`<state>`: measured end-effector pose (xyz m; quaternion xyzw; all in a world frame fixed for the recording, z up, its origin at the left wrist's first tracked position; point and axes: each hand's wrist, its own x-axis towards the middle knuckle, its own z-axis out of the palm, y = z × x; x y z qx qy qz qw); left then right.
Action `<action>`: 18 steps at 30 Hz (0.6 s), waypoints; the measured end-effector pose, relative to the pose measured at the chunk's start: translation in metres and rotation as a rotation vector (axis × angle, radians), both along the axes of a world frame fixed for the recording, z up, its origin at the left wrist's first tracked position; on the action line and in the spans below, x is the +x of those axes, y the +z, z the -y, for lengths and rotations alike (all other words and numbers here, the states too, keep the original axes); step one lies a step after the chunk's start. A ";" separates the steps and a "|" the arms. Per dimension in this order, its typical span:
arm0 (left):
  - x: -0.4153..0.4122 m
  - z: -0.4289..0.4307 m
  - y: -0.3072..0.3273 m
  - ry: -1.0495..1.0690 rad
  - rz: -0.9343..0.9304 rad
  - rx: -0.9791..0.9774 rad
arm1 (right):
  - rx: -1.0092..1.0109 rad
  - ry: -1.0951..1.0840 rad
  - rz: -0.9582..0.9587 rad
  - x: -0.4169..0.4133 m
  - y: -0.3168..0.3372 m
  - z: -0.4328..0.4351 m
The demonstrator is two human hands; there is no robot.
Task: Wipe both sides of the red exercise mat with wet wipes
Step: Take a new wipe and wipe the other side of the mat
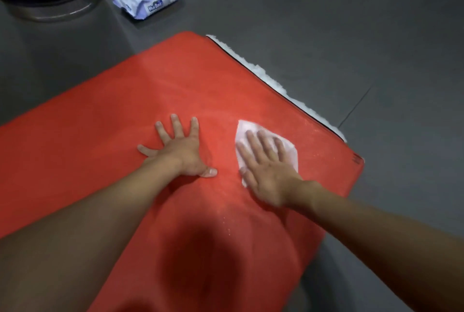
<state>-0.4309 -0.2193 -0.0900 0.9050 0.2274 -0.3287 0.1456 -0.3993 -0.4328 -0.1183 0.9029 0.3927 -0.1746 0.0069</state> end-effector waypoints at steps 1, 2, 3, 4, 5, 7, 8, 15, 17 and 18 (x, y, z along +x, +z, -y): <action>0.000 0.000 0.000 0.004 0.005 0.002 | 0.021 0.118 -0.010 -0.015 -0.002 0.008; -0.001 0.000 0.000 0.005 0.013 0.007 | 0.031 0.235 -0.028 -0.019 0.000 0.021; -0.001 -0.001 0.000 0.010 0.021 0.011 | 0.045 0.308 -0.040 -0.009 0.003 0.034; -0.001 -0.004 0.000 0.014 0.033 0.009 | 0.039 0.303 -0.026 0.007 0.004 0.039; -0.004 -0.001 0.001 0.026 0.047 0.012 | 0.027 0.228 0.011 0.024 0.004 0.048; -0.006 0.002 0.003 0.044 0.065 0.023 | -0.024 0.011 0.037 0.033 0.003 0.048; -0.007 0.004 0.002 0.057 0.076 0.033 | -0.019 -0.018 0.036 0.020 0.000 0.044; -0.042 0.067 0.015 -0.042 0.282 0.235 | 0.007 0.156 0.014 0.025 0.004 0.082; -0.054 0.085 0.018 -0.057 0.126 0.125 | 0.012 -0.050 0.048 0.017 0.000 0.079; -0.060 0.092 0.019 -0.066 0.031 0.075 | 0.040 -0.042 0.075 -0.001 -0.007 0.078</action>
